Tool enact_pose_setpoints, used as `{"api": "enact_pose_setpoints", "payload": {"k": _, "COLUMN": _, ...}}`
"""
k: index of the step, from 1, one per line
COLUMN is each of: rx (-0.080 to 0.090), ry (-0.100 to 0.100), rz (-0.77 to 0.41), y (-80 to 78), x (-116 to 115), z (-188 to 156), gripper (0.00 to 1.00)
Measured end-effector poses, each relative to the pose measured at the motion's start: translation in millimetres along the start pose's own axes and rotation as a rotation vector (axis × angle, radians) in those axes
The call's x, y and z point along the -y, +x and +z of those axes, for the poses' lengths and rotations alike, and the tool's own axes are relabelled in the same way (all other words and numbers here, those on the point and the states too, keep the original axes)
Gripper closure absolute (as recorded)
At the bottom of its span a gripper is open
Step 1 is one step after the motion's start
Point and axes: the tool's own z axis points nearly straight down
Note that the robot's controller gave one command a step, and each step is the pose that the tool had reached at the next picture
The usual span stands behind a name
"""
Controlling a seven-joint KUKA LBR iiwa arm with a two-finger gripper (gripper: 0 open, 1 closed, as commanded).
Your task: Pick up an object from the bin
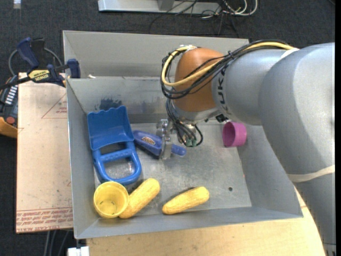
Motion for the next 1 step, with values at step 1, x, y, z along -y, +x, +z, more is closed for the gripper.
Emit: {"api": "enact_pose_setpoints", "payload": {"k": 1, "rx": 0.000, "ry": 0.000, "rz": 0.000, "y": 0.0, "x": 0.0, "z": 0.0, "gripper": 1.00}}
